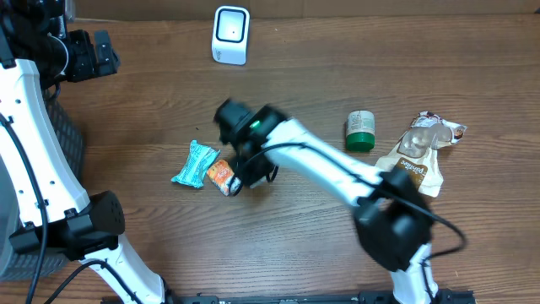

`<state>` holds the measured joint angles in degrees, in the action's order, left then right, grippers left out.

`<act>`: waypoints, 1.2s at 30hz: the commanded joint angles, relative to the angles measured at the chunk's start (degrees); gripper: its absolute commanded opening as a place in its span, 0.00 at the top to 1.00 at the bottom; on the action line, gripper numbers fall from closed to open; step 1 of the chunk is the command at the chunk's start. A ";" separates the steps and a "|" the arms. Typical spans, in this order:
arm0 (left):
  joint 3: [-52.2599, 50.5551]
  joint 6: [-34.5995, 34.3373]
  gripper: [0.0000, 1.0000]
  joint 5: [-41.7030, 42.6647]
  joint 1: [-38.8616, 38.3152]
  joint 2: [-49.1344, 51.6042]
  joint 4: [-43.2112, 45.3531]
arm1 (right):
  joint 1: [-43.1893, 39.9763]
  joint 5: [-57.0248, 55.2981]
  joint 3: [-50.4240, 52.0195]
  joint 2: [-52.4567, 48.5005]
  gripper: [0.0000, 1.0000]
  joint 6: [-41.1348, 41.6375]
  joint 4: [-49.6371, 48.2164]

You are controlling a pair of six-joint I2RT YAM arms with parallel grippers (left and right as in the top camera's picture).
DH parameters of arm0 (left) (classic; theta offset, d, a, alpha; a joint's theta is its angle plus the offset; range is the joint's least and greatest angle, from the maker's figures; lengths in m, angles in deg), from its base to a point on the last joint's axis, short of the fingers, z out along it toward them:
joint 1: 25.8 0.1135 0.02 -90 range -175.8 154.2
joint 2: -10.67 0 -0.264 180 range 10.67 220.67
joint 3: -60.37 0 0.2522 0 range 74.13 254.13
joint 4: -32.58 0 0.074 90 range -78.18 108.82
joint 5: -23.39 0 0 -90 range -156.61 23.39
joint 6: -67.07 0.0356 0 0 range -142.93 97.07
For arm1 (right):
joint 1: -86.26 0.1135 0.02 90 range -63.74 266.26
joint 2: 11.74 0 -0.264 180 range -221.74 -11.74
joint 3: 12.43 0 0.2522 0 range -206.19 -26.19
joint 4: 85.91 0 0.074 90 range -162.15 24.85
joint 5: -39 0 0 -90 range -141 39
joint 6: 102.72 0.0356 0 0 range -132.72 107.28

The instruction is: Scan the item barcode

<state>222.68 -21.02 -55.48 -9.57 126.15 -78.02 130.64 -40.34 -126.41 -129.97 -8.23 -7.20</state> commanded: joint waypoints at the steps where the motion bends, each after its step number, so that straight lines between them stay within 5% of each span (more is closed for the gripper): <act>1: 0.81 0.70 0.01 0.04 -0.17 -0.74 0.04 | -7.76 25.40 -1.70 3.91 0.96 -1.25 -2.86; 5: 0.81 0.70 0.00 0.07 -0.17 -0.74 0.04 | -12.92 44.17 3.63 2.19 0.96 -1.68 -12.33; 11: 0.81 0.70 0.00 0.04 -0.17 -0.74 0.04 | -14.80 53.83 12.26 -4.37 0.96 9.57 -31.28; 36: 0.81 0.70 0.00 0.04 -0.17 -0.74 0.04 | -18.12 22.51 12.76 -8.96 0.92 16.94 -23.43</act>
<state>222.68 -21.02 -55.48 -9.57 126.15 -78.04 114.36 -11.12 -113.78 -138.01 8.36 -31.81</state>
